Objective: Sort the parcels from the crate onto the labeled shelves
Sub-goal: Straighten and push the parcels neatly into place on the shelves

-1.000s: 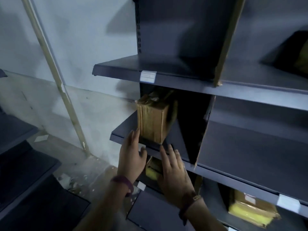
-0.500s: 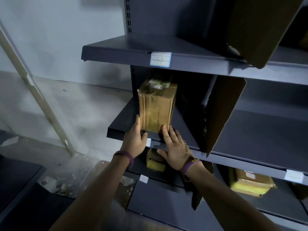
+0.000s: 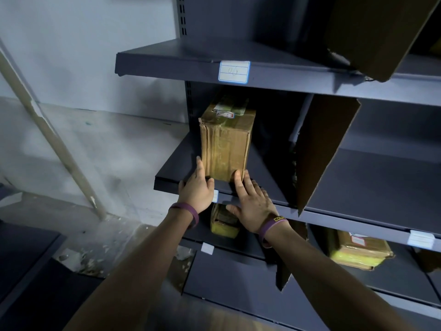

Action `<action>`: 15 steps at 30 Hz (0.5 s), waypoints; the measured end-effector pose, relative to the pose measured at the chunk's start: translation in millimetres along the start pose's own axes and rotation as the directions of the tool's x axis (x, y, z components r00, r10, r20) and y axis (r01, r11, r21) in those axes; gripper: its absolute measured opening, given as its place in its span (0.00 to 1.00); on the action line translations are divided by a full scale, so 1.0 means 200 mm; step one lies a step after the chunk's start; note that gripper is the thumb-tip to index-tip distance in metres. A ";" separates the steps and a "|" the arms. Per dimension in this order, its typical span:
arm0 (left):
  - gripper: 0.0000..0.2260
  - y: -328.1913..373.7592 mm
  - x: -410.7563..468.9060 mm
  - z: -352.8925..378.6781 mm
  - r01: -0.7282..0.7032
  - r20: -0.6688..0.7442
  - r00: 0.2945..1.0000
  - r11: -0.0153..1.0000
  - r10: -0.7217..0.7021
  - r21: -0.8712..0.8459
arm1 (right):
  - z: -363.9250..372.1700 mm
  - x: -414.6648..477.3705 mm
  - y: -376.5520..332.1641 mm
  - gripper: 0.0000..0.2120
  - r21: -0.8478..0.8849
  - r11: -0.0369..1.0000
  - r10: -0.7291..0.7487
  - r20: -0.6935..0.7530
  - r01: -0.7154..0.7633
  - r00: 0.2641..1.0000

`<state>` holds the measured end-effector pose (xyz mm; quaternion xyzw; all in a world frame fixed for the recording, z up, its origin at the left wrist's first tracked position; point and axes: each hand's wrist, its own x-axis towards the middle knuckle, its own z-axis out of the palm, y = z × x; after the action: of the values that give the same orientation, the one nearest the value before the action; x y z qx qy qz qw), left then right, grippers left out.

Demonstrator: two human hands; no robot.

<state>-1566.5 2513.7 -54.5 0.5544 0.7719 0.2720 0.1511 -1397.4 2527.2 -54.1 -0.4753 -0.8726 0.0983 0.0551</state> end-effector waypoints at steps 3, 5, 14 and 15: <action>0.31 0.00 -0.01 -0.01 0.025 0.027 0.999 1.000 -0.025 0.003 | 0.01 0.00 0.00 0.41 -0.010 1.000 0.002 0.007 -0.002 1.000; 0.31 0.01 0.01 -0.02 0.038 0.040 0.998 0.999 -0.038 0.013 | 0.00 0.01 -0.01 0.41 -0.020 1.000 0.006 0.012 -0.006 1.000; 0.31 0.00 0.02 -0.01 0.031 0.033 0.999 0.999 -0.032 0.045 | 0.00 0.00 -0.01 0.40 -0.002 1.000 0.023 0.004 -0.023 1.000; 0.31 -0.01 0.01 0.00 0.016 0.014 1.000 0.998 -0.017 0.061 | 0.00 -0.02 -0.02 0.40 0.005 1.000 0.025 -0.012 -0.025 1.000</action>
<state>-1569.4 2515.5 -54.9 0.5543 0.7833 0.2428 0.1420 -1397.5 2521.3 -54.0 -0.4864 -0.8661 0.0983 0.0604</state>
